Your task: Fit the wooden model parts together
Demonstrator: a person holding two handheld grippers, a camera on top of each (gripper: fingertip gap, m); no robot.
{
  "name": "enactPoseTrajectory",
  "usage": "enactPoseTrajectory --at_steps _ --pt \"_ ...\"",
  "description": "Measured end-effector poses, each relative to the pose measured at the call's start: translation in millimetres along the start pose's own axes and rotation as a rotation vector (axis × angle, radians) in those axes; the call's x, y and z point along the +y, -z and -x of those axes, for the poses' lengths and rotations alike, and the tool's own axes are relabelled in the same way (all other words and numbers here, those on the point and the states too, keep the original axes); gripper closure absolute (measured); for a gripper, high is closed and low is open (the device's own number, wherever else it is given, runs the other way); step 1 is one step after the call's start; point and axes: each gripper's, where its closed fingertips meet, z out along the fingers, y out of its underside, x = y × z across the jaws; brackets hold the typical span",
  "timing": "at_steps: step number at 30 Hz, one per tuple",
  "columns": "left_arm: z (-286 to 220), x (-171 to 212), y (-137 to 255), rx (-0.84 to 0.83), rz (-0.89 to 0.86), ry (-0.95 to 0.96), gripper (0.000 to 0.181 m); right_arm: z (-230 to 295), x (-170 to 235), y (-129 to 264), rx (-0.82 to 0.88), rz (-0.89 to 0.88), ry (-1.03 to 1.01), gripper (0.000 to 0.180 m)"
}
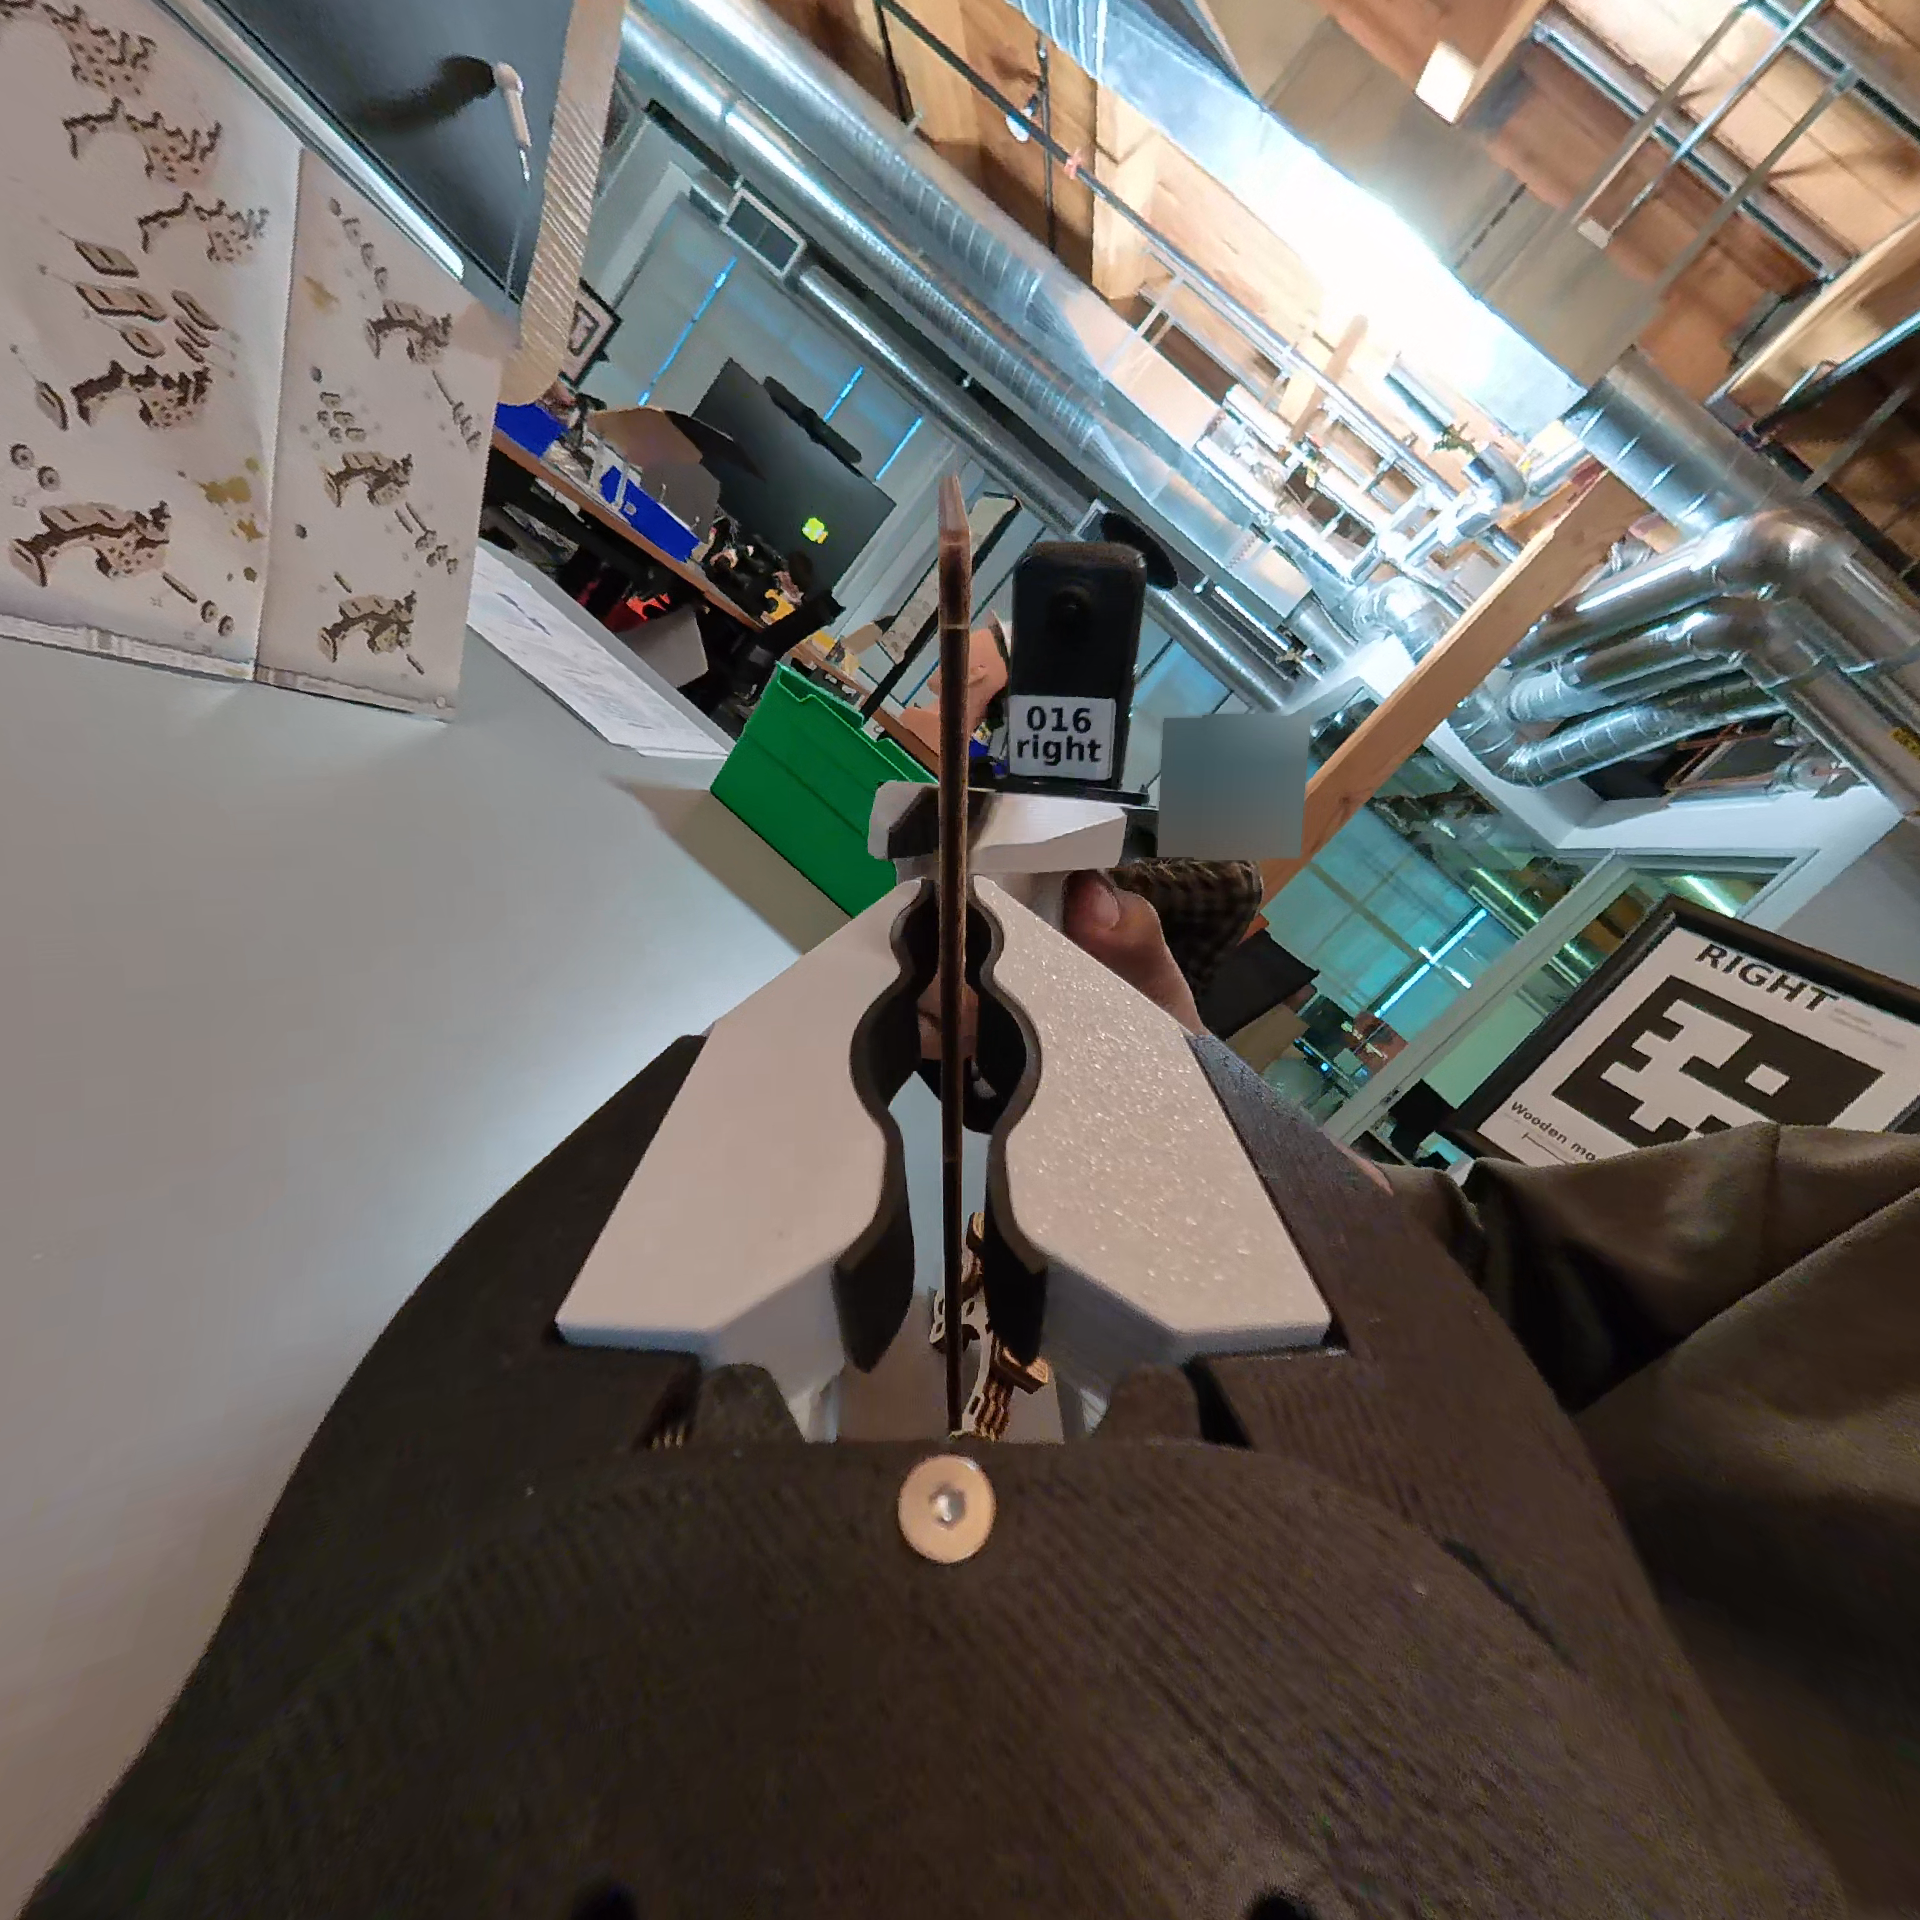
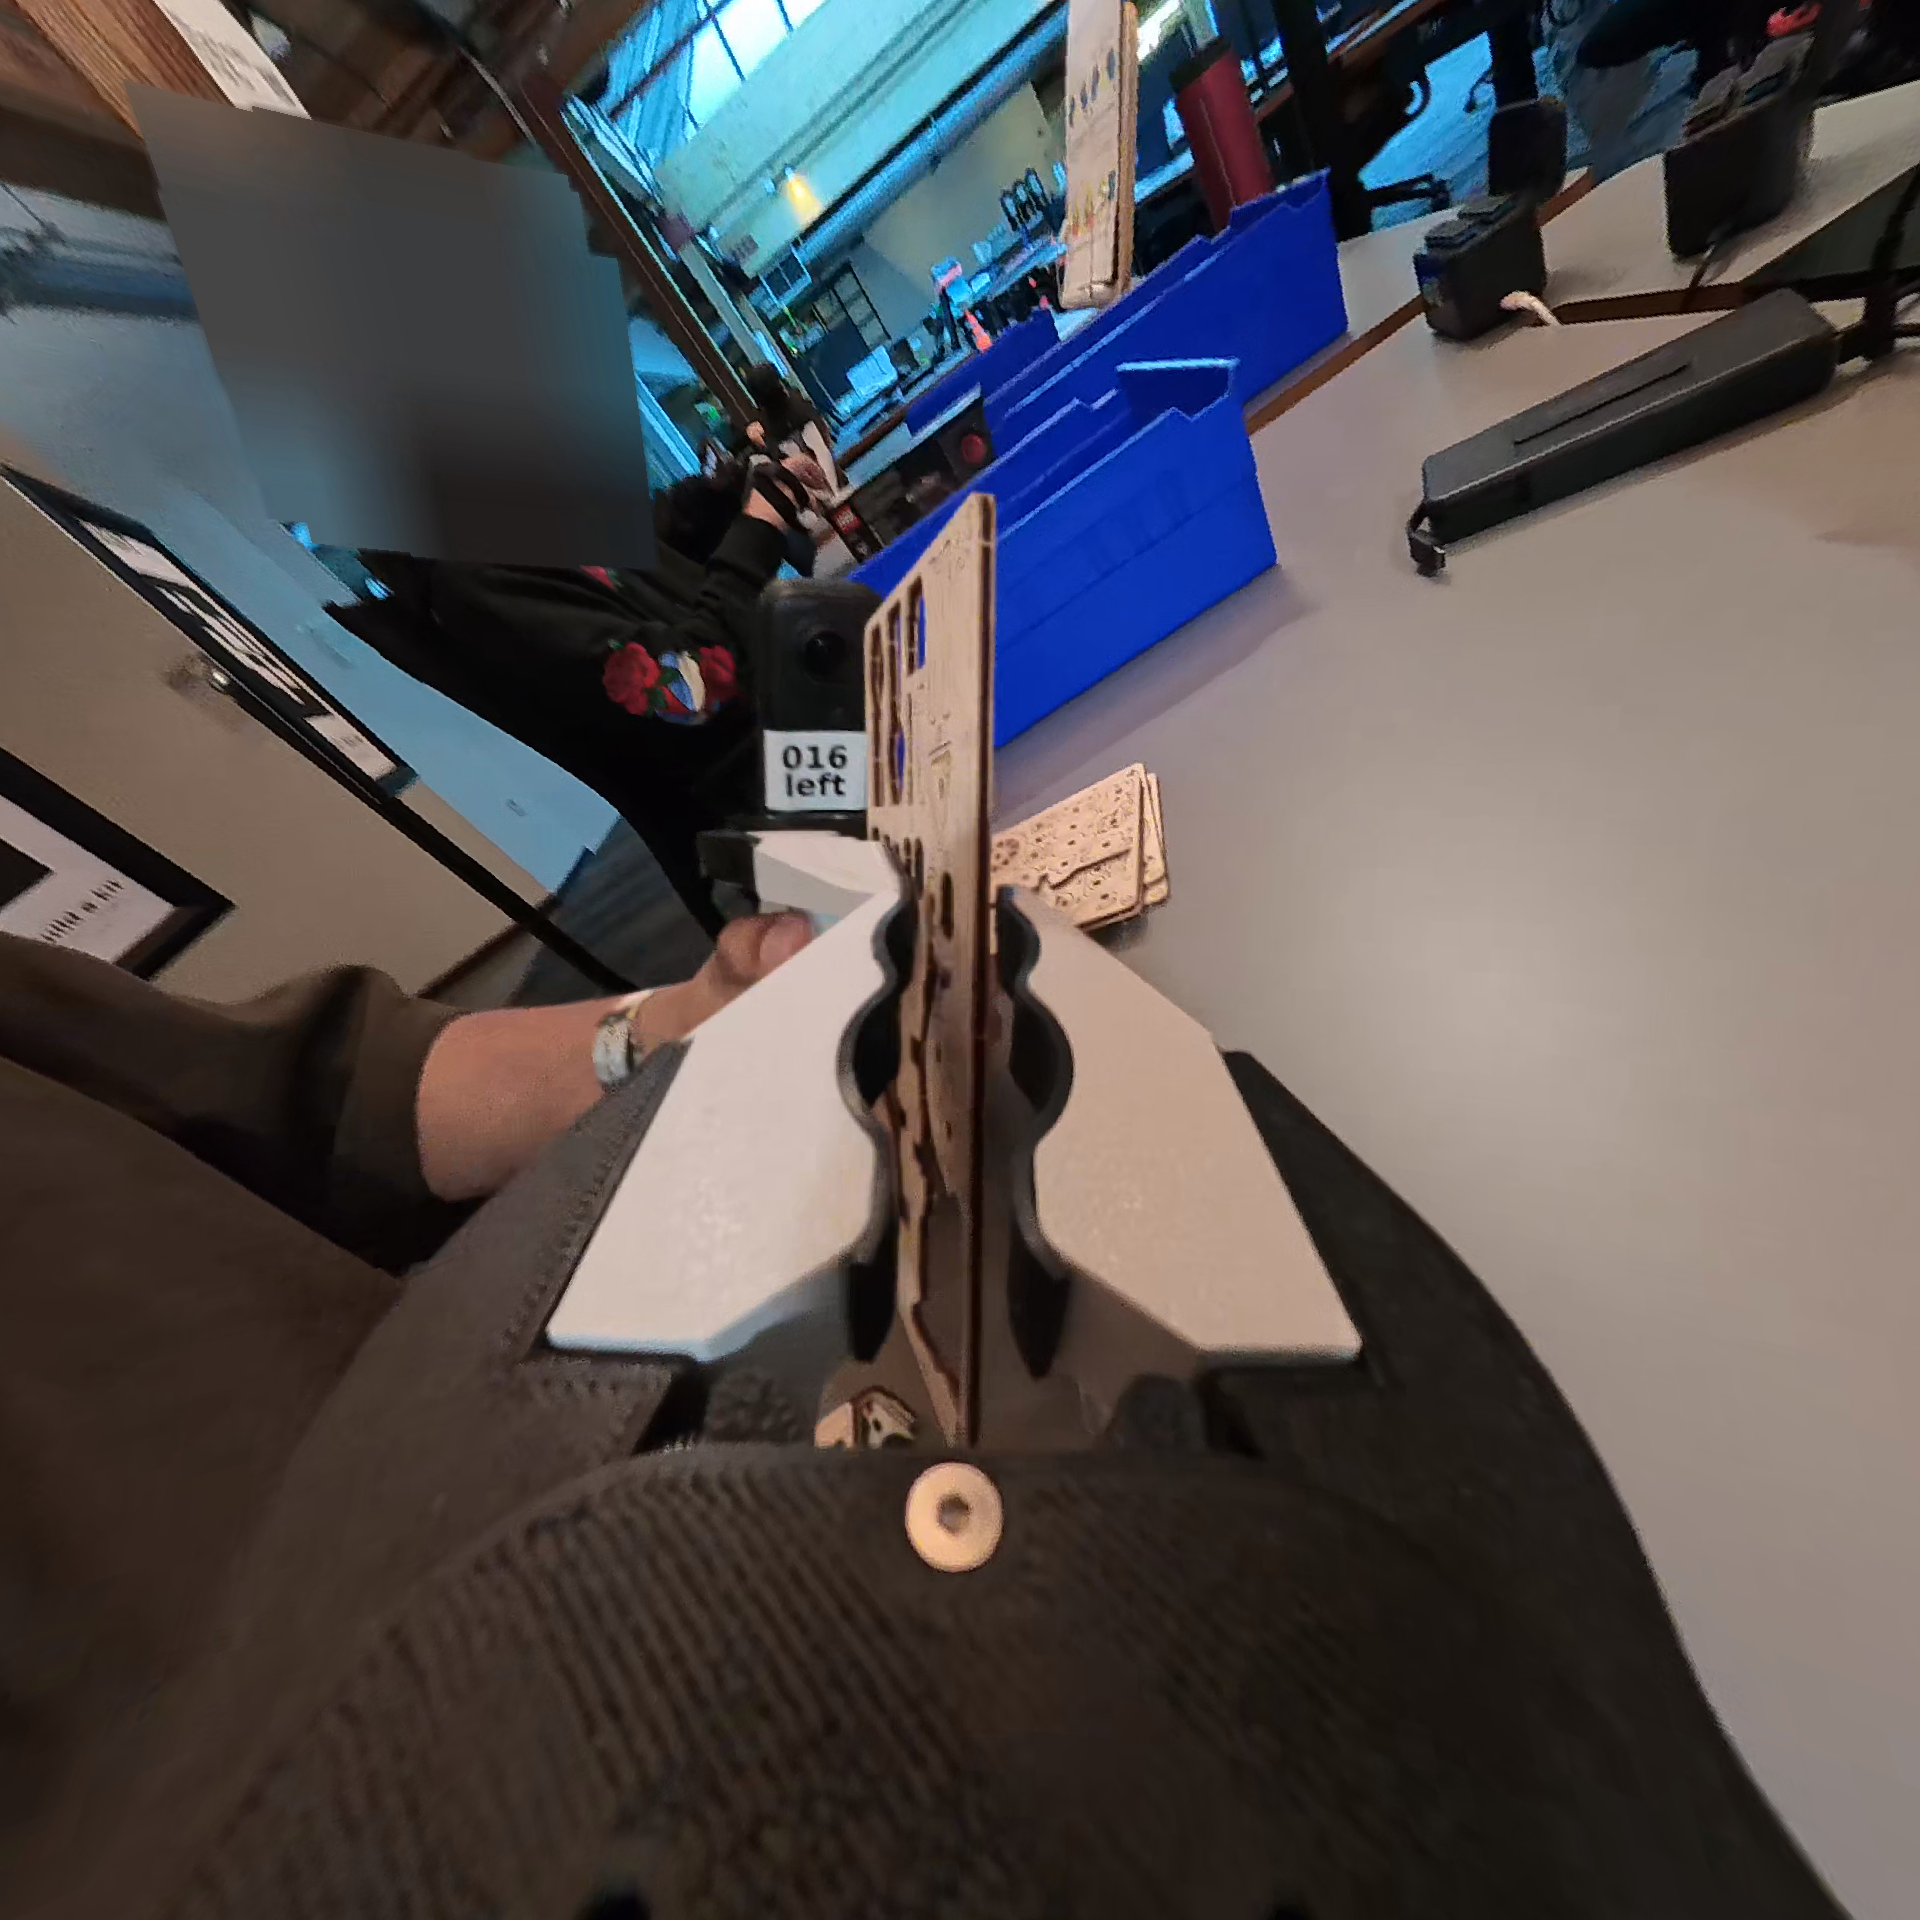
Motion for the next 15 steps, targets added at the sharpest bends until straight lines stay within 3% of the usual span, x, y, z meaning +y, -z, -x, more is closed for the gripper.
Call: enactPoseTrajectory --at_steps 15 --pt "-2.6 1.0 -1.8 -0.011 0.005 -0.031 0.181 1.4 2.7 2.8 0.075 0.086 0.123 0.166"
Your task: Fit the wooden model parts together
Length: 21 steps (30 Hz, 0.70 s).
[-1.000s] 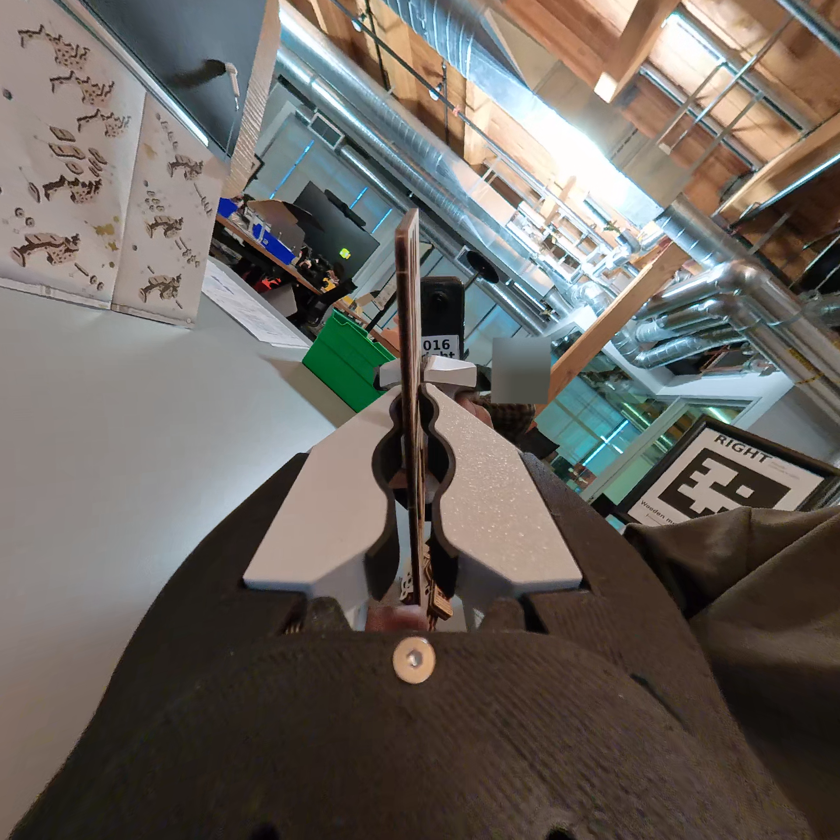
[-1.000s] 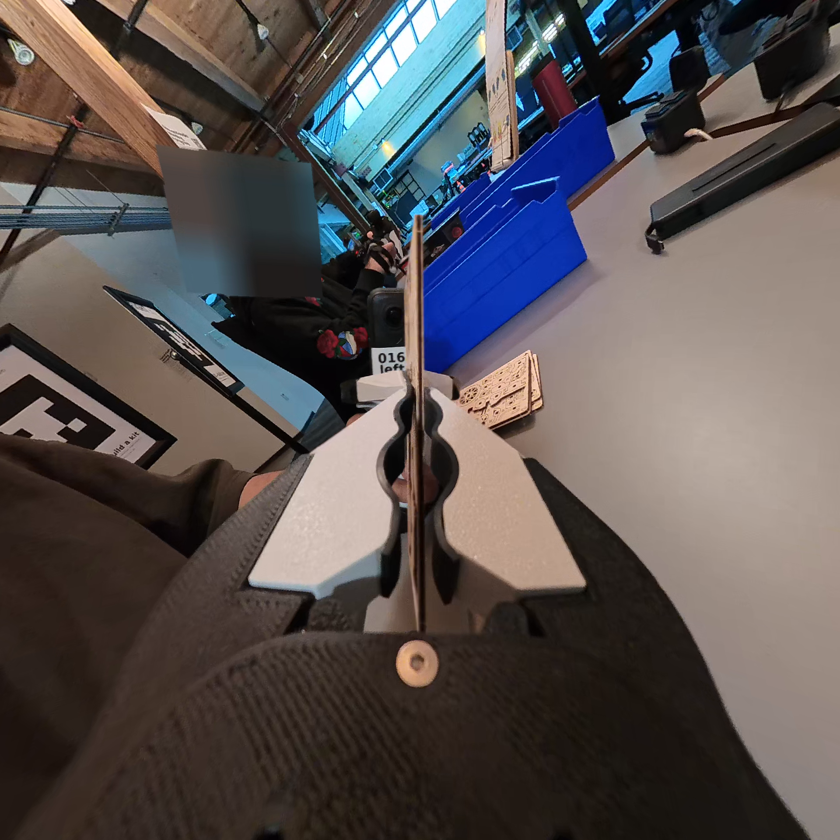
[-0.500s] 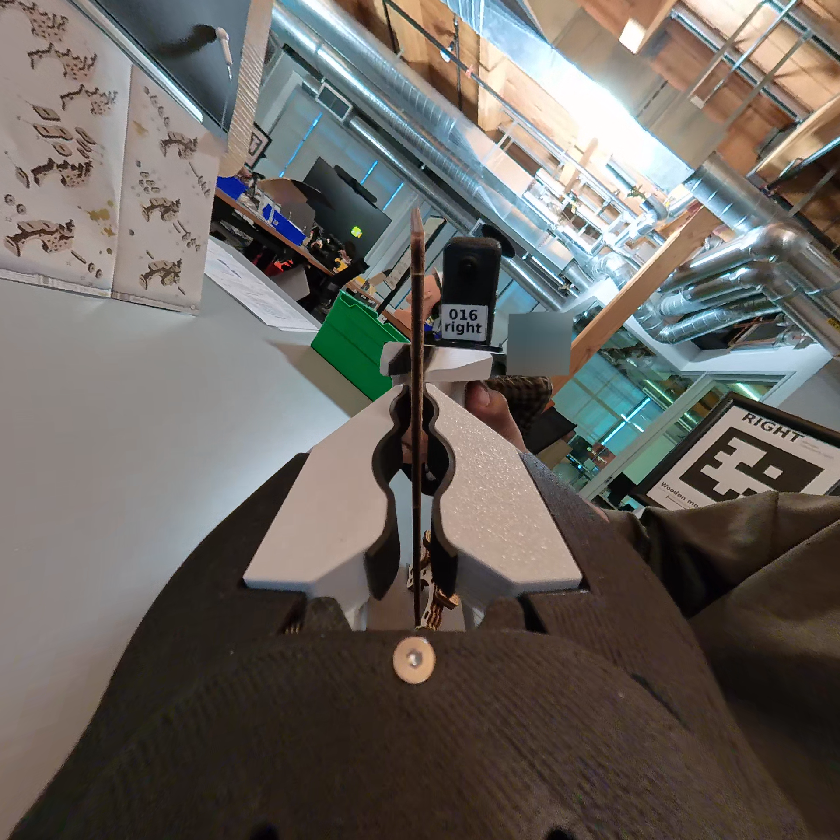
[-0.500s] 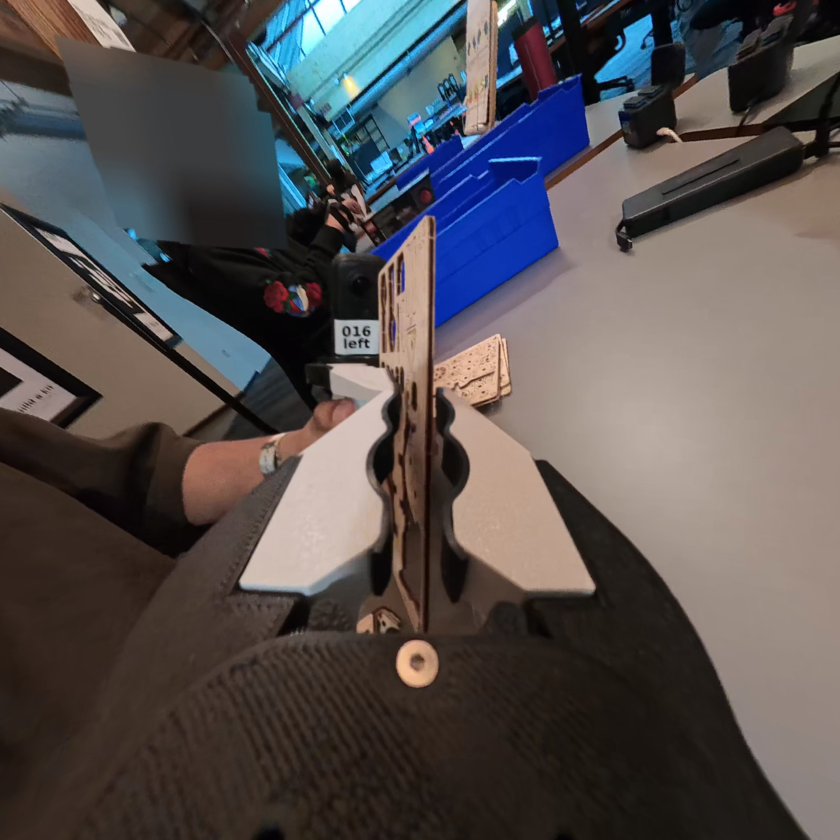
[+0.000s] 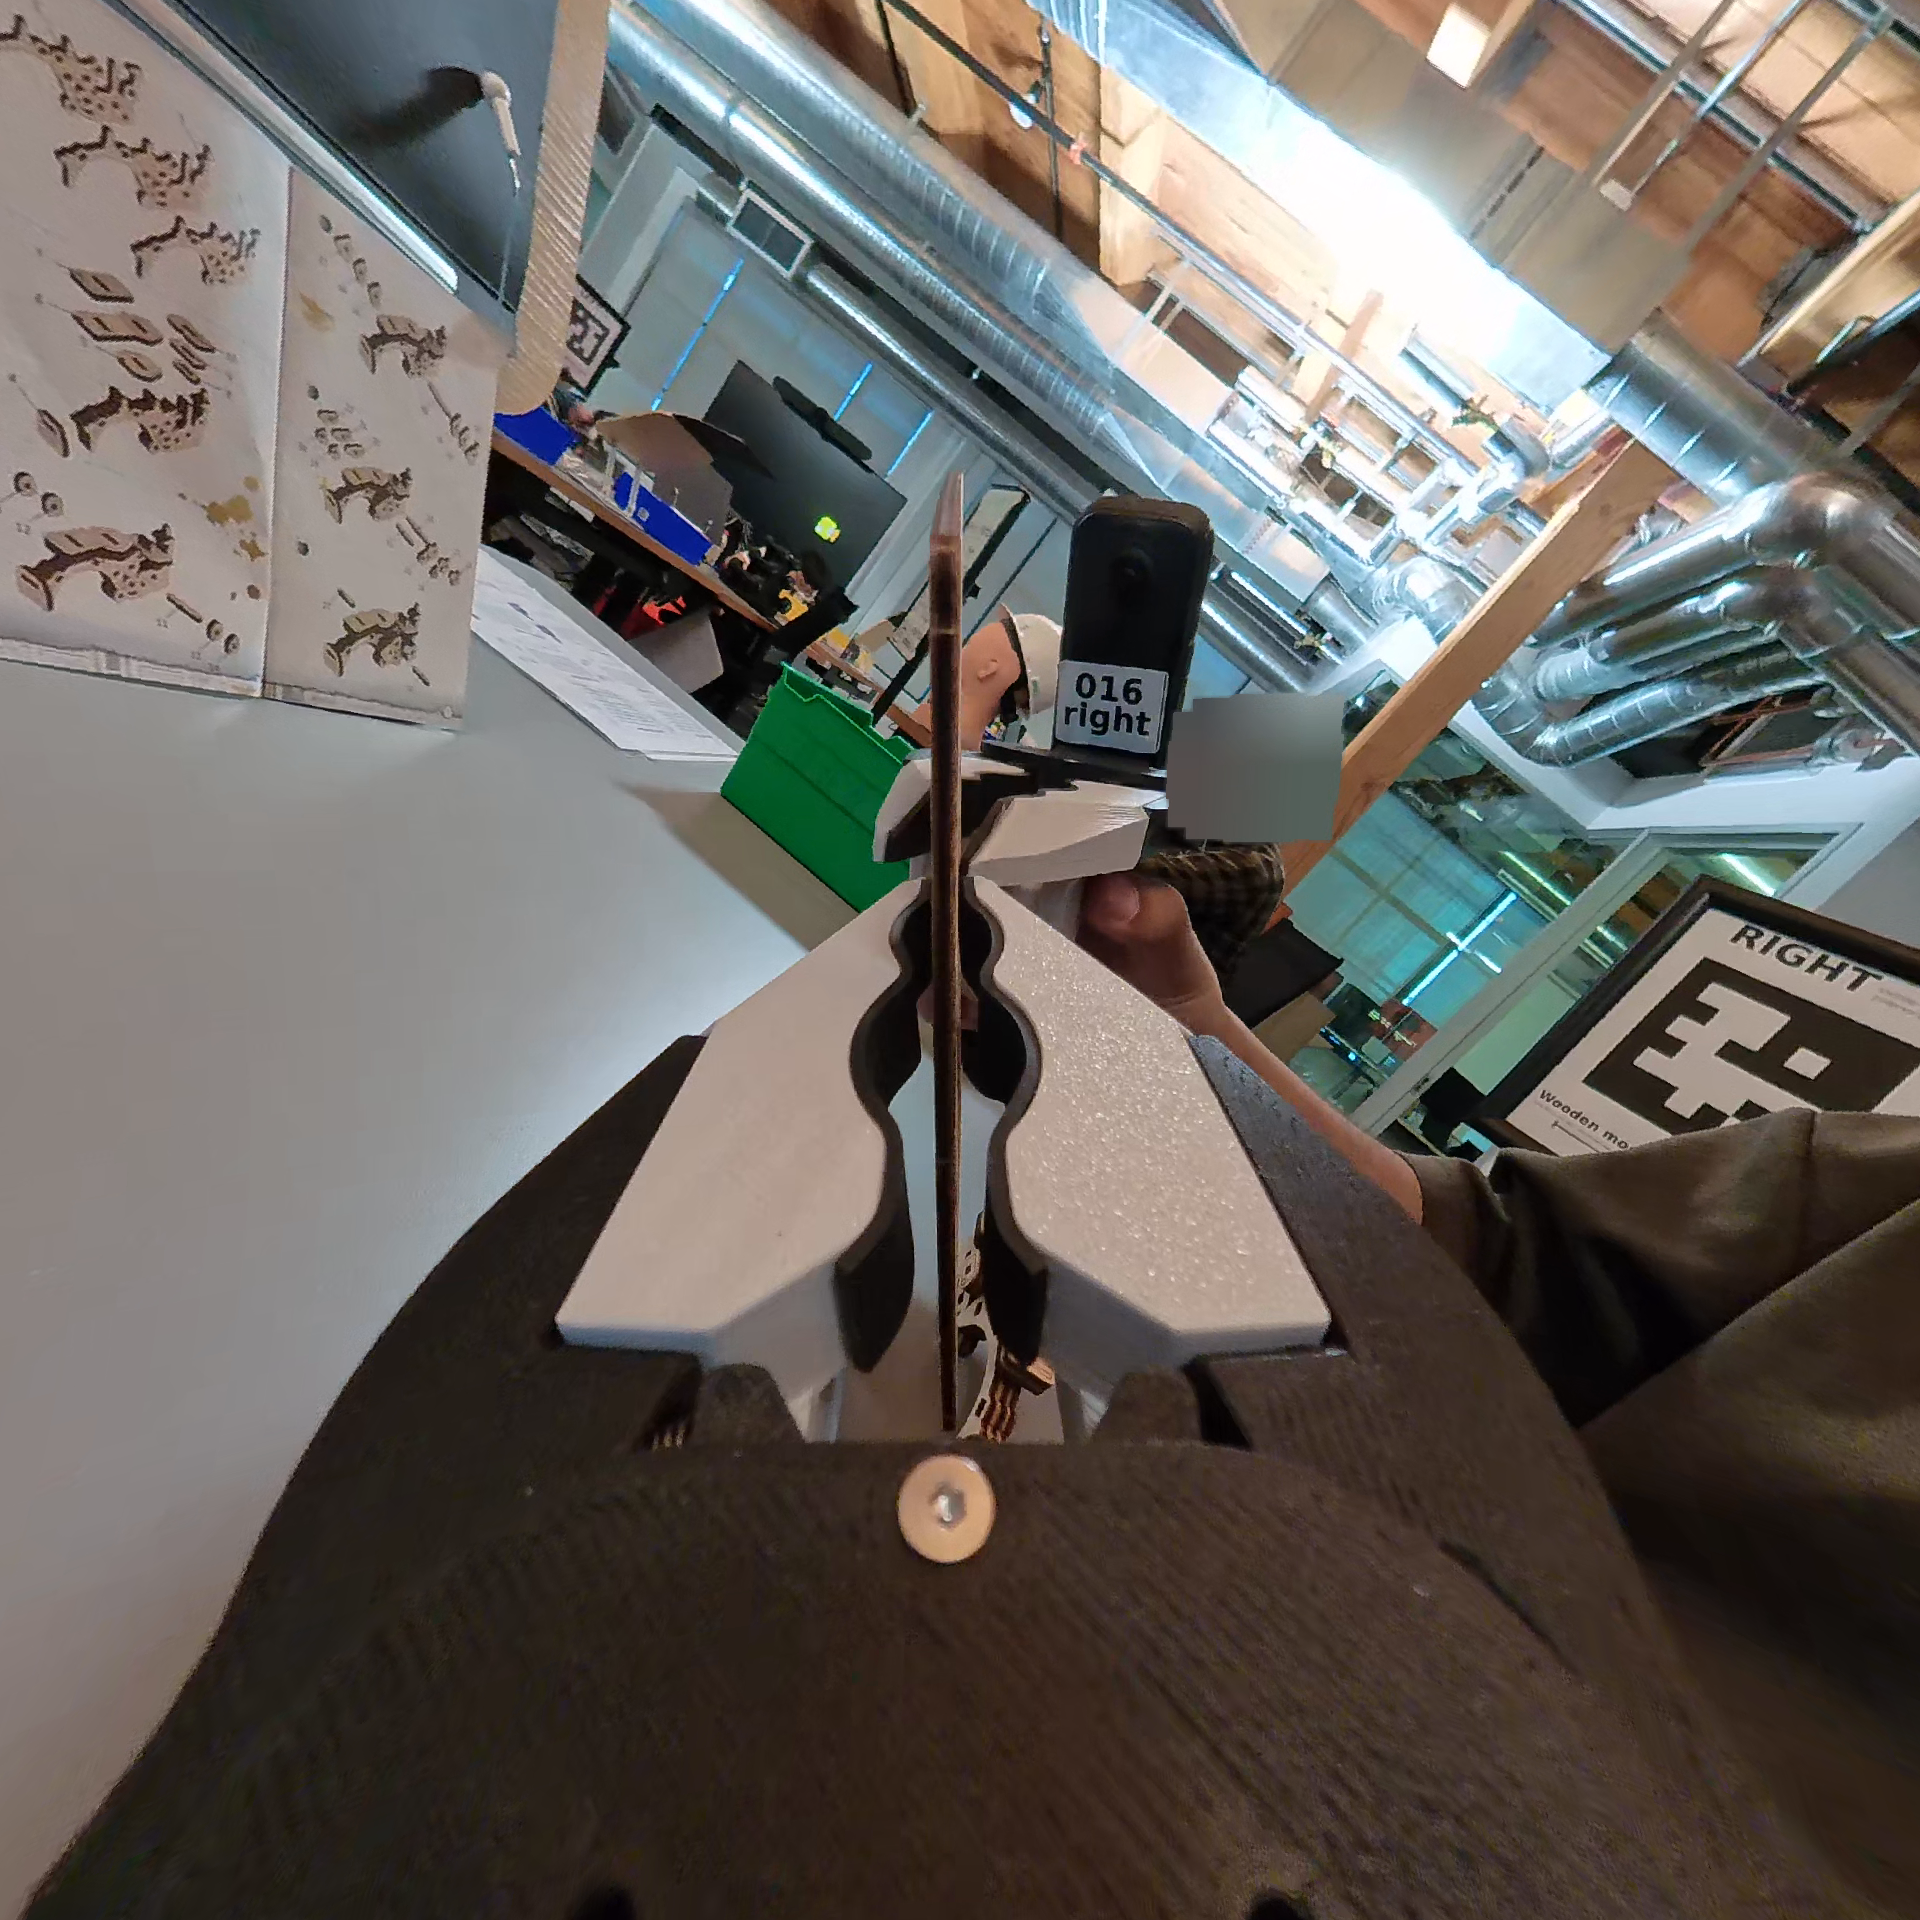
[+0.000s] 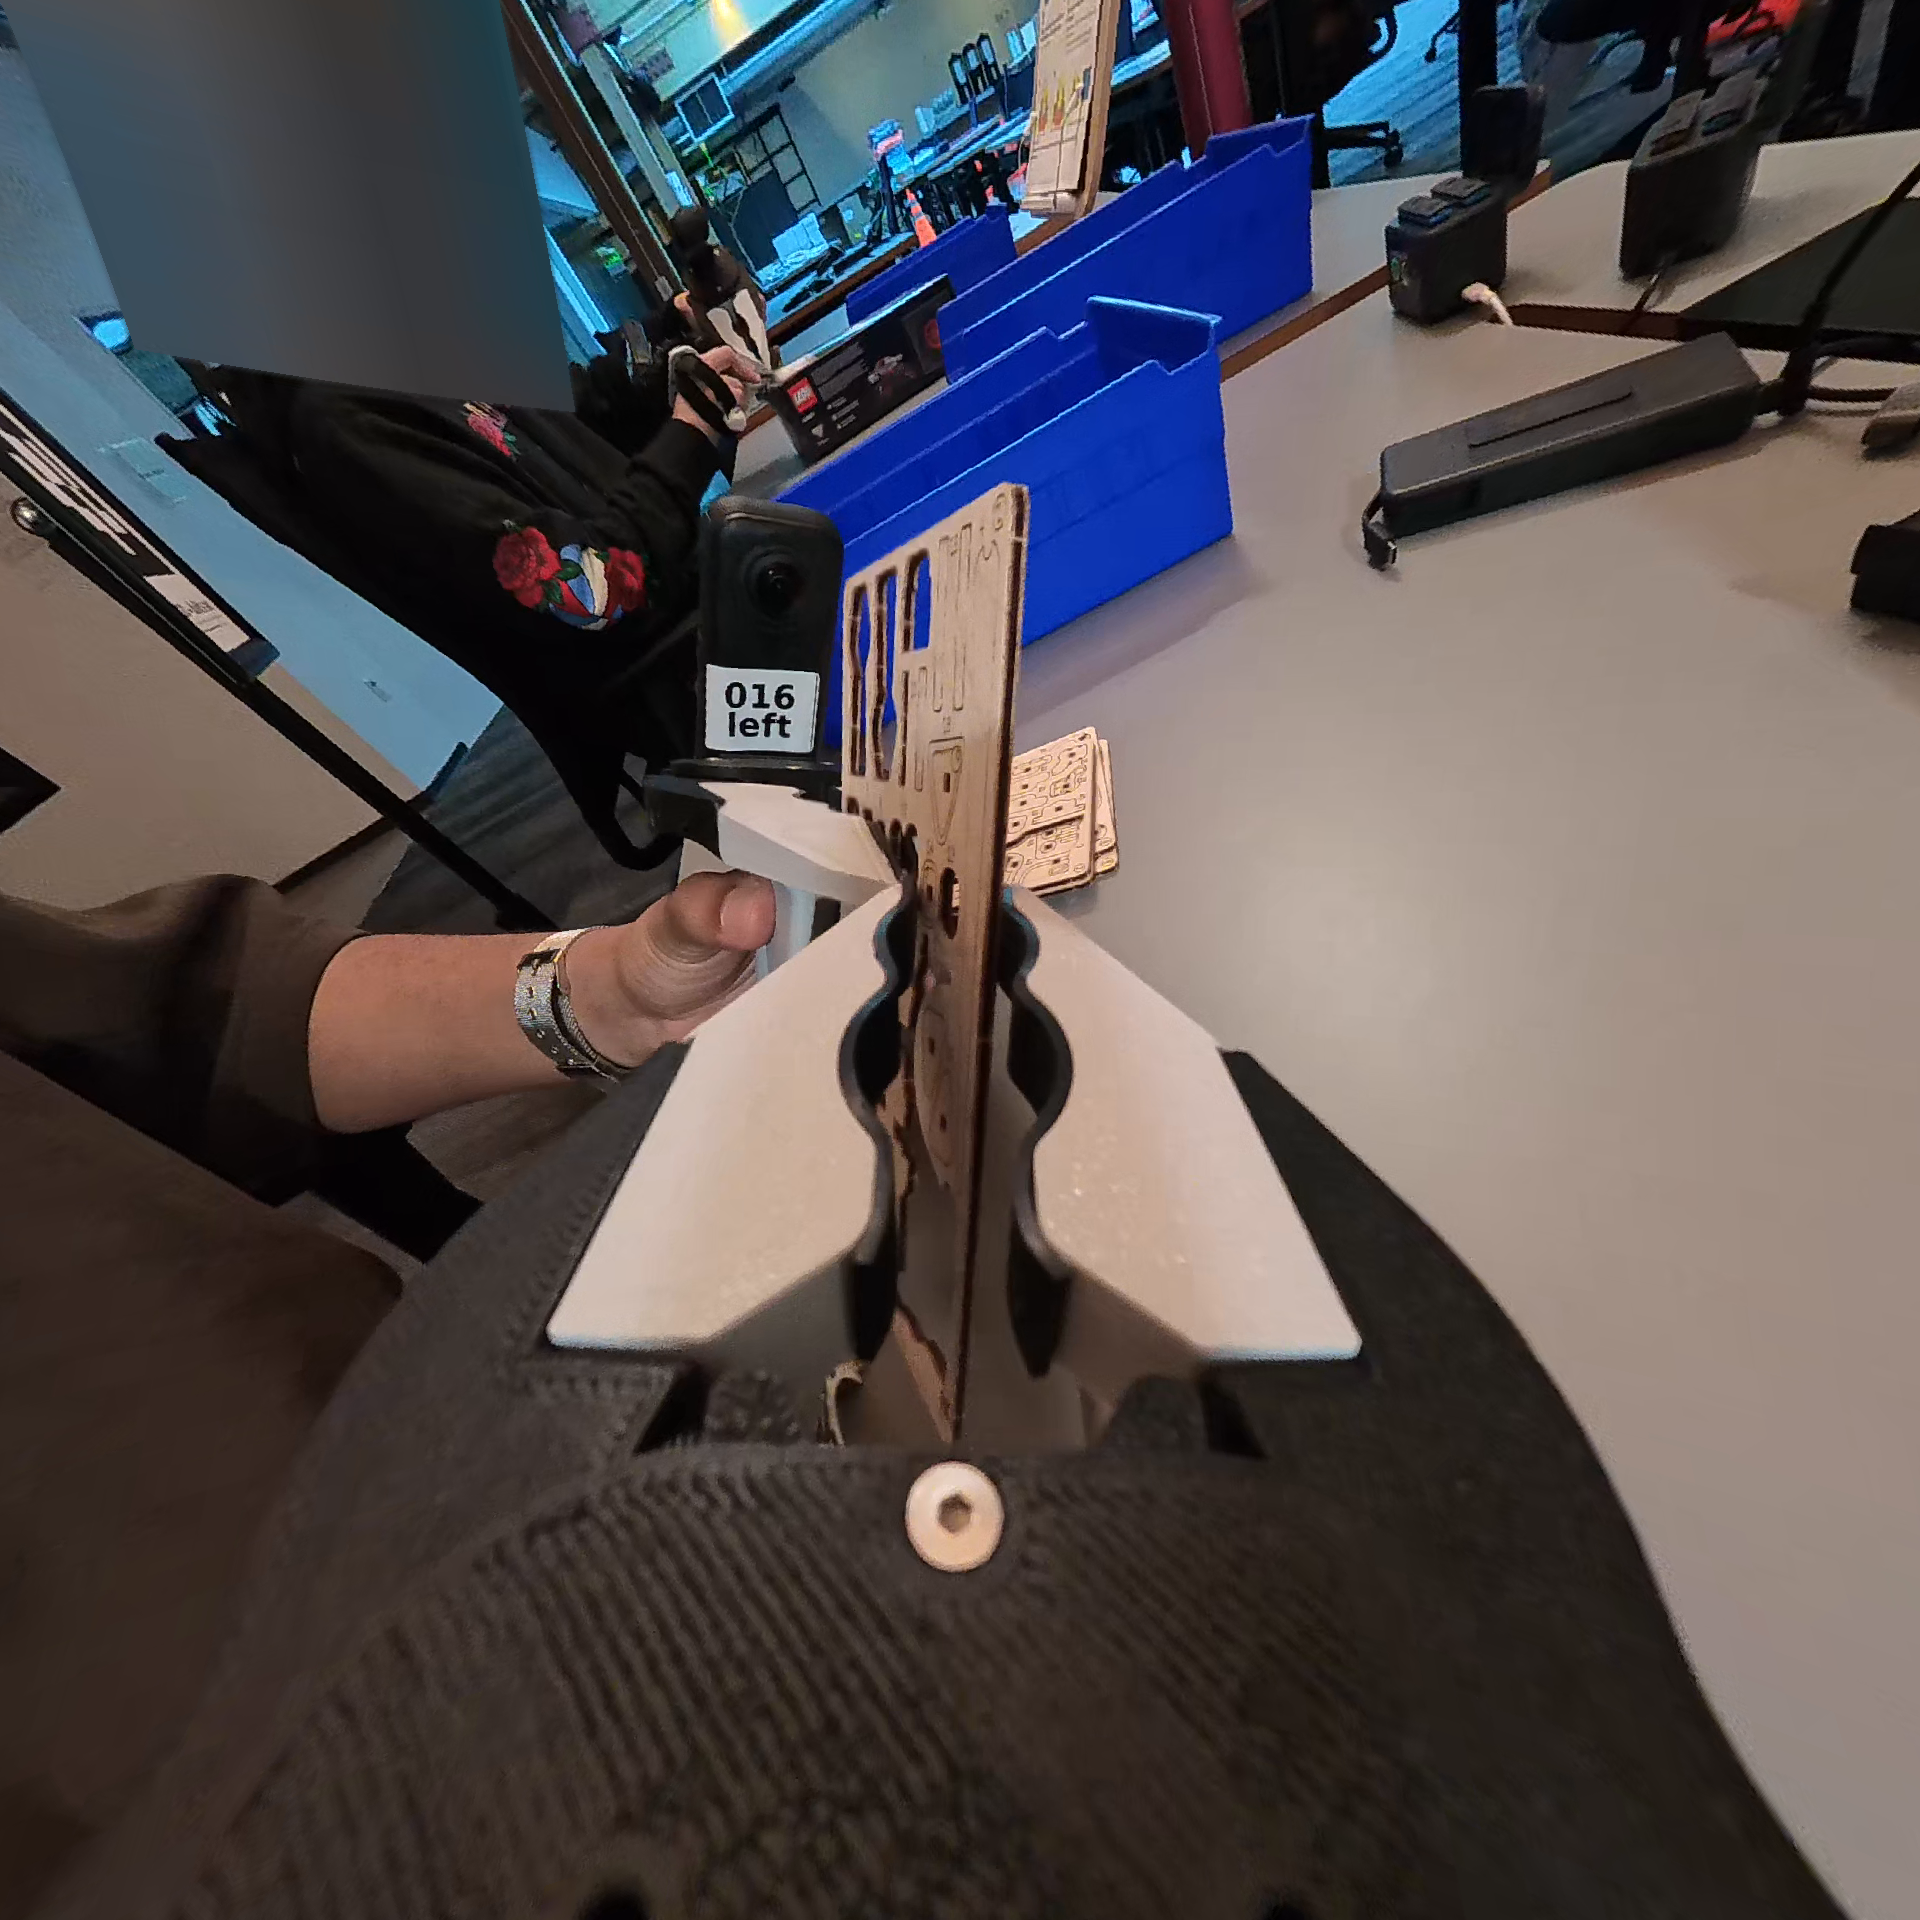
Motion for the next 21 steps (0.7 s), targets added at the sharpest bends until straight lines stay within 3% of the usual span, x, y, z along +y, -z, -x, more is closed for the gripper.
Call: enactPoseTrajectory --at_steps 21 --pt "-1.2 1.1 -1.2 -0.005 0.011 0.007 0.181 1.9 1.2 3.3 -0.069 -0.011 -0.122 0.172"
